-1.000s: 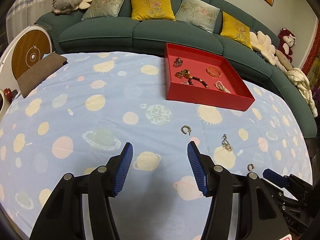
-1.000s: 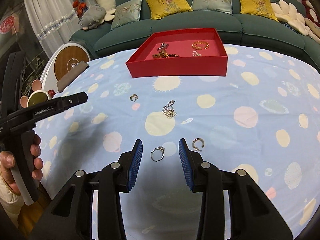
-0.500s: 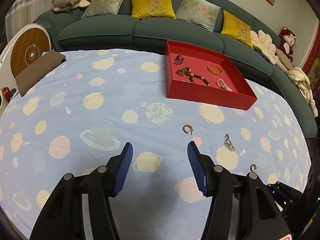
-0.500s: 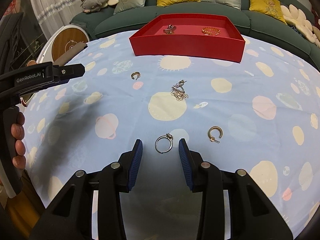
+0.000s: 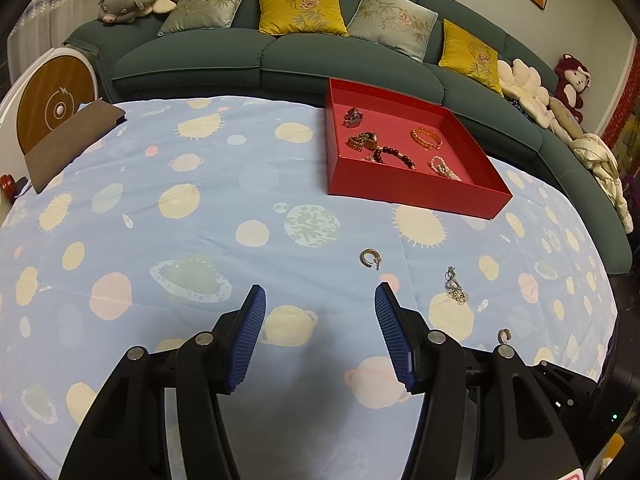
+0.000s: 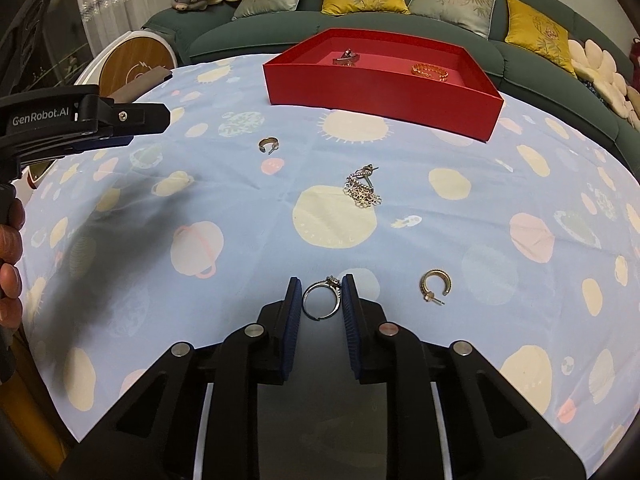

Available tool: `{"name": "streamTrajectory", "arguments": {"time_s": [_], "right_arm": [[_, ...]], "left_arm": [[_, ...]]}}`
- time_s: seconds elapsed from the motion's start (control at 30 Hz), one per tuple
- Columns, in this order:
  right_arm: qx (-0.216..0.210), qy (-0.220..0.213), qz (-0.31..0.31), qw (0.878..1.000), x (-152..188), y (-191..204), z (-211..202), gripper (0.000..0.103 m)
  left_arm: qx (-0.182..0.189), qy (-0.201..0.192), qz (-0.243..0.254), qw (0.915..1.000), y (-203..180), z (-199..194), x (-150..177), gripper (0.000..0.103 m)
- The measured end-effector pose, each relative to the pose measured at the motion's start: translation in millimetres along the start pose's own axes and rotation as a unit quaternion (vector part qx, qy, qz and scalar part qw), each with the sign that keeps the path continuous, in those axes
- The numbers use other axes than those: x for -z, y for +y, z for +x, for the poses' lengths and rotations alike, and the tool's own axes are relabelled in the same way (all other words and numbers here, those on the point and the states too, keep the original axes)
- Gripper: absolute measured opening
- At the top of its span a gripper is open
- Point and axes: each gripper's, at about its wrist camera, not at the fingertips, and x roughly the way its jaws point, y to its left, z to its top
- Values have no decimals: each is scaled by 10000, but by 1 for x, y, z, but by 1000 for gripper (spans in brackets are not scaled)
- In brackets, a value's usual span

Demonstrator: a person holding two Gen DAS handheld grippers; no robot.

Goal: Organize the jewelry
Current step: 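Grasp the silver ring with the right tool while the left tool grasps the silver pendant earring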

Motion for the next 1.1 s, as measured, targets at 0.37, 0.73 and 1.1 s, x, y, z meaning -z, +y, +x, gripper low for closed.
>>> {"name": "streamTrajectory", "arguments": {"time_s": [0.37,0.73,1.1], "right_arm": [[-58,-343,464,9983,-8,-24,-32,19],[202,-642,1295,9893,-14,-83,-58,19],[167,-699,1397,9876,-15,-87,-60,19]], "left_arm": [[360,226,318,9986,-43,22,-2,55],[646,403,829,9936,-114,66,-1,55],[756,556,678,9933,-111,91,0,42]]}}
